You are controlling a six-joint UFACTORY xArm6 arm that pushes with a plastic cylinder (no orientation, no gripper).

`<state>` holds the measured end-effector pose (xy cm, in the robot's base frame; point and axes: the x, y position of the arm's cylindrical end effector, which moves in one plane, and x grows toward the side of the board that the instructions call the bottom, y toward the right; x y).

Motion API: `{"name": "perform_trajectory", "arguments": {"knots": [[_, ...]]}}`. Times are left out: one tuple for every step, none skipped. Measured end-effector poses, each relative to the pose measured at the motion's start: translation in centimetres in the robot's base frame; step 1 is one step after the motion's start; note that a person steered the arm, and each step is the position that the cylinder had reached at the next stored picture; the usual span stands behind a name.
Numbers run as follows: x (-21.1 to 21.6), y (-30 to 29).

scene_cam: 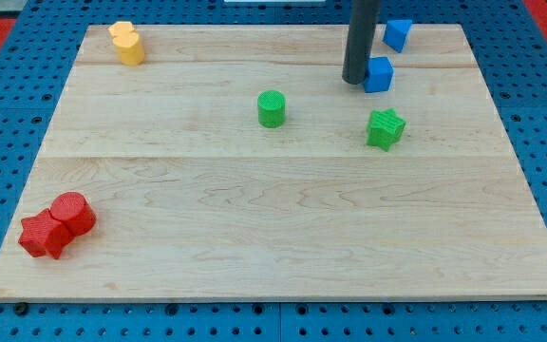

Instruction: Slide the blue cube towards the top right of the board

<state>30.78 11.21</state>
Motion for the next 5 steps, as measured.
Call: {"name": "perform_trajectory", "arguments": {"knots": [[1.2, 1.2], [2.4, 2.9], [2.4, 4.1], [1.6, 4.1], [0.1, 4.1]]}}
